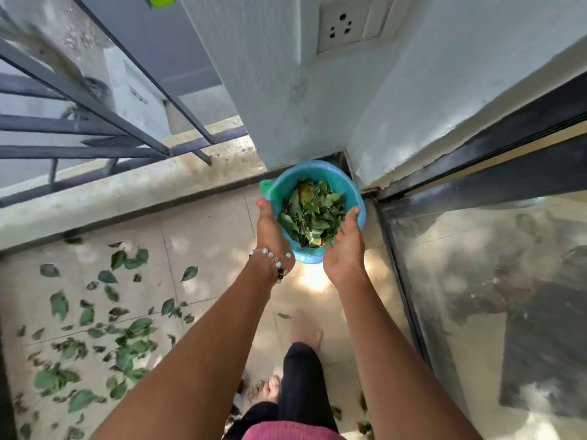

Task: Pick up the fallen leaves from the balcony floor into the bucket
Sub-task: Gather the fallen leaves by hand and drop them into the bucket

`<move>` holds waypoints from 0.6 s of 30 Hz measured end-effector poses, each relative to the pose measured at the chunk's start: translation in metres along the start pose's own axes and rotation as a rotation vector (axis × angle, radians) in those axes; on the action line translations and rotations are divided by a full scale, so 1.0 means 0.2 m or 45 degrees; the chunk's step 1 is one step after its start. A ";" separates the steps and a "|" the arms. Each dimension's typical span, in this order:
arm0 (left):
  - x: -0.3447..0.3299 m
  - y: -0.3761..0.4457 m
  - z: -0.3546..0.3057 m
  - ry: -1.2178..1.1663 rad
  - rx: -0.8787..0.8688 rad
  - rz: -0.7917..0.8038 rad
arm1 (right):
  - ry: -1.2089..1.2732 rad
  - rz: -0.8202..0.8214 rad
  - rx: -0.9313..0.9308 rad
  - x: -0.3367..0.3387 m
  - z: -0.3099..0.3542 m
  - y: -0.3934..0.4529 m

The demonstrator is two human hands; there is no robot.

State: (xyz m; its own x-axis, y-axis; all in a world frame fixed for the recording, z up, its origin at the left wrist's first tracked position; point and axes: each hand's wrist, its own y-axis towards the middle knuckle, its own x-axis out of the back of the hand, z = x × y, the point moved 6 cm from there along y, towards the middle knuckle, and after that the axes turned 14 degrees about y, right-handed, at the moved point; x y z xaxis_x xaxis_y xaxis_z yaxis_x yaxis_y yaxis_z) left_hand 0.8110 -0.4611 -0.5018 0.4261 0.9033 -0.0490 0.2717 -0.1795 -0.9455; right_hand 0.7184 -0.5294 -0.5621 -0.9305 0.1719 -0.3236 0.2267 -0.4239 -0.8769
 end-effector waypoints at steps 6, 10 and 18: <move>0.07 -0.40 0.01 0.123 -0.127 0.085 | 0.014 0.025 0.069 0.03 0.12 -0.45; 0.13 -0.77 0.07 0.282 -0.162 0.102 | 0.030 0.058 0.180 0.07 0.19 -0.88; 0.19 -1.56 0.32 0.758 -0.450 0.217 | 0.059 0.048 0.375 0.35 0.24 -1.80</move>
State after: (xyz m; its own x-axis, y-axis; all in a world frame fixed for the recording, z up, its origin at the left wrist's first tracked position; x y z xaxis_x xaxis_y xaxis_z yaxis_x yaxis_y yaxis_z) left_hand 0.6878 -0.3453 -0.2299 0.8591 0.5034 0.0924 0.3798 -0.5059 -0.7745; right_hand 0.5577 -0.4071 -0.2518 -0.9074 0.1889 -0.3755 0.1610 -0.6691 -0.7255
